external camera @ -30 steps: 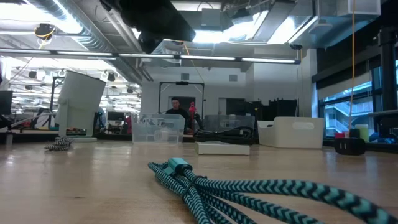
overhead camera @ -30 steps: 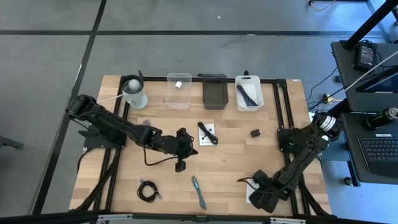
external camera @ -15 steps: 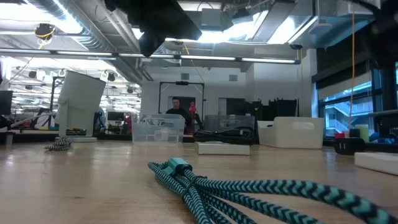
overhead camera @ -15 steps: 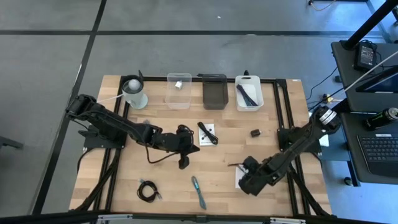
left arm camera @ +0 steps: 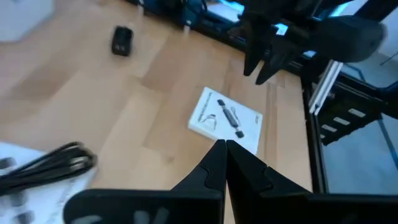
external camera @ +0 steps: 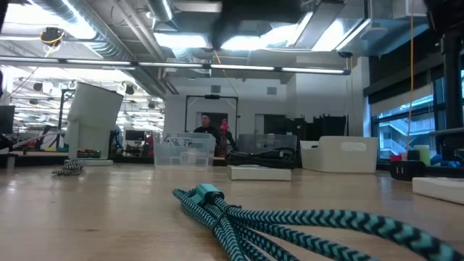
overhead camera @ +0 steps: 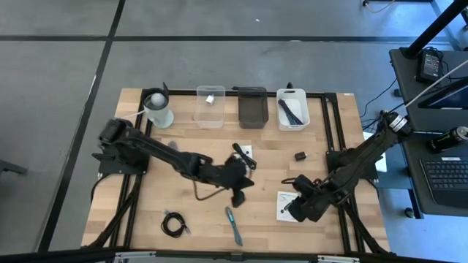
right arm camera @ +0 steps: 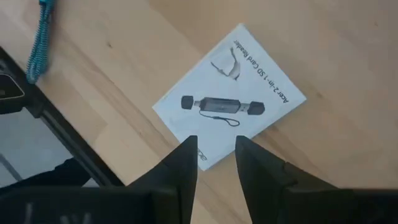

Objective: Pick and place items into bin
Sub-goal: Put the bottom white card reader box into the black bin

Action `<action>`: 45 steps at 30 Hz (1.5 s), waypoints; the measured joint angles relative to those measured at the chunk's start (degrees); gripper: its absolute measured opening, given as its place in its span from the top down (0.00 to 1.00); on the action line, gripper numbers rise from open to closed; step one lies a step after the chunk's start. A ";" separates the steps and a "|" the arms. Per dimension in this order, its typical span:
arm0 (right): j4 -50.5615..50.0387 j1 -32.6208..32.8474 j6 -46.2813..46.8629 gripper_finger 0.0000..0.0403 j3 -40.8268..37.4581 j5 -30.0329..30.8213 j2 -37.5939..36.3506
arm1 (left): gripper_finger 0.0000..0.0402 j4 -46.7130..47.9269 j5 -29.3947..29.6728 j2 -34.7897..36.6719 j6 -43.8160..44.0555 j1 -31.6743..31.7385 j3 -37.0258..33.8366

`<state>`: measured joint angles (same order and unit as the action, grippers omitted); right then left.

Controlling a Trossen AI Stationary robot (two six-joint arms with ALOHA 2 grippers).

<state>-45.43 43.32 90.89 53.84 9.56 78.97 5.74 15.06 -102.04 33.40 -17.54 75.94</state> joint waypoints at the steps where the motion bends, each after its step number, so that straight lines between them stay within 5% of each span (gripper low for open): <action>1: -0.37 0.17 0.07 0.72 0.00 0.01 -0.07 | 1.00 1.46 -0.29 -2.10 1.16 0.02 2.85; 7: -8.68 3.15 4.99 0.72 0.09 -0.28 0.10 | 1.00 9.35 -3.07 -12.66 11.84 0.13 17.20; 13: -15.55 9.36 13.57 0.72 -0.75 0.87 -0.12 | 1.00 9.47 -3.22 -19.68 13.39 0.13 24.83; 16: -8.56 10.41 12.76 0.72 -4.69 1.23 -1.17 | 1.00 8.90 -3.44 -21.49 15.66 0.13 25.51; 26: 38.90 10.45 2.96 0.84 -30.30 -3.11 -15.05 | 1.00 7.70 -2.76 -21.99 15.96 0.15 25.62; 33: 41.86 10.41 11.04 0.93 -39.08 -1.07 -25.32 | 0.99 7.52 -0.86 -21.99 18.05 0.11 25.62; 45: 42.93 9.51 17.07 0.82 -39.89 4.37 -22.80 | 0.86 5.59 0.25 -24.21 22.39 0.43 25.68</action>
<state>-2.50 52.83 107.96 13.96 13.93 56.17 11.33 15.31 -126.25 55.79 -17.10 101.62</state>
